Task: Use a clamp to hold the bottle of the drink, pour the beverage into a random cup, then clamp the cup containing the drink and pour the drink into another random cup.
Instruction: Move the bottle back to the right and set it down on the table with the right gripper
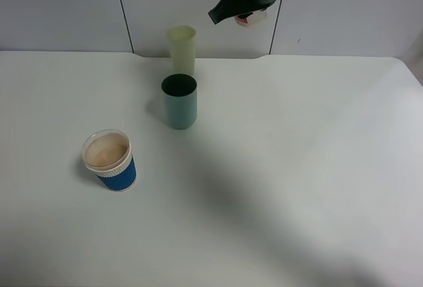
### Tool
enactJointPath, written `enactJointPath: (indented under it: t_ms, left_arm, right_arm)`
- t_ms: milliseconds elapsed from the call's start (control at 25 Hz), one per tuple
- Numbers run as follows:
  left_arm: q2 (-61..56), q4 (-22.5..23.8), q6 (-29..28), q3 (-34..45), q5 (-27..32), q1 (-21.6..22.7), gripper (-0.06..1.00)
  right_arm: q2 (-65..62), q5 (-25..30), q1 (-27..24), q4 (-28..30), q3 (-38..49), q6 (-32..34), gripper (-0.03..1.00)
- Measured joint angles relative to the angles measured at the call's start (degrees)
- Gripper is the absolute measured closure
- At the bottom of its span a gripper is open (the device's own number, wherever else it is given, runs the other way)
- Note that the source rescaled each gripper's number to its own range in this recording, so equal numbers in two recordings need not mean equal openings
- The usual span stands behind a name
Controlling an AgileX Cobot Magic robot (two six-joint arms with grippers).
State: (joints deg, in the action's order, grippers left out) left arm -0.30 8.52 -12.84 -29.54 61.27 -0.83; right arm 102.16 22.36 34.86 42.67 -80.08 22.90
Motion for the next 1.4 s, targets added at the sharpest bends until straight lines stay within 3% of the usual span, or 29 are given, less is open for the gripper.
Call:
enactJointPath:
  t_ms: [320,600,800,880,1240,1400]
  left_arm:
    - [0.0,0.0,0.0,0.0,0.0,0.0,0.06]
    - [0.0,0.0,0.0,0.0,0.0,0.0,0.06]
    - [0.0,0.0,0.0,0.0,0.0,0.0,0.06]
    - [0.0,0.0,0.0,0.0,0.0,0.0,0.06]
    - [0.0,0.0,0.0,0.0,0.0,0.0,0.06]
    - [0.0,0.0,0.0,0.0,0.0,0.0,0.06]
  right_arm:
    - [0.0,-0.56,-2.02,-9.58,0.09,-9.05,0.97]
    - [-2.47,-12.96,-4.76,-23.55,11.57,-22.9,0.97]
    - [-5.41,-26.83,-8.57,-32.81,24.7,-29.64,0.97]
    - [-5.8,-30.42,-9.68,-34.38,28.04,-30.86,0.97]
    - [-6.02,-35.82,-12.84,-35.3,34.4,-31.37,0.97]
    - [-5.86,-43.71,-15.95,-37.37,38.02,-32.36,0.97]
